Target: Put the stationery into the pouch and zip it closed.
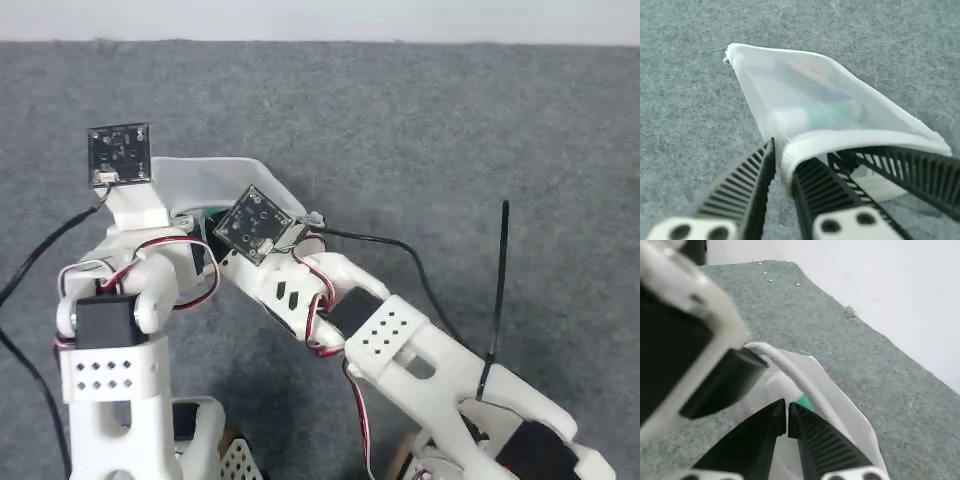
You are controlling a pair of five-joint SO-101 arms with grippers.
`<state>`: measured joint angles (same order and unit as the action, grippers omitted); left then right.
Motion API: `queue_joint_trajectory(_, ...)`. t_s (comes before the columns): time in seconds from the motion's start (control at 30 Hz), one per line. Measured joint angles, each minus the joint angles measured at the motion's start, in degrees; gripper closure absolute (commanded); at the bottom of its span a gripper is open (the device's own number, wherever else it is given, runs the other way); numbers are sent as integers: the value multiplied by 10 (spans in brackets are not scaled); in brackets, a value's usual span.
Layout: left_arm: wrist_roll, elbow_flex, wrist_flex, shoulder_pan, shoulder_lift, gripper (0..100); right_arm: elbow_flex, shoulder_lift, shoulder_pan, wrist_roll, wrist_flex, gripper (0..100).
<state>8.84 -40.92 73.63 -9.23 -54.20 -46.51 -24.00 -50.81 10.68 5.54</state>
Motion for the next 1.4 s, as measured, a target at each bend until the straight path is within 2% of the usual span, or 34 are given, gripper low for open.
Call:
queue_joint_trajectory(0.3,0,0,0,1,0,988,2,-4,1,0,50,993)
queue_joint_trajectory(0.6,0,0,-1,-5,0,988,0,-142,21,0,197,993)
queue_joint_trajectory(0.77,0,0,-14,-49,0,988,0,-163,24,0,242,993)
queue_joint_trajectory(1.17,67,0,-35,-167,0,988,54,-151,41,0,369,992)
queue_joint_trajectory(1.4,76,-18,-62,-207,0,988,150,-40,72,-65,437,991)
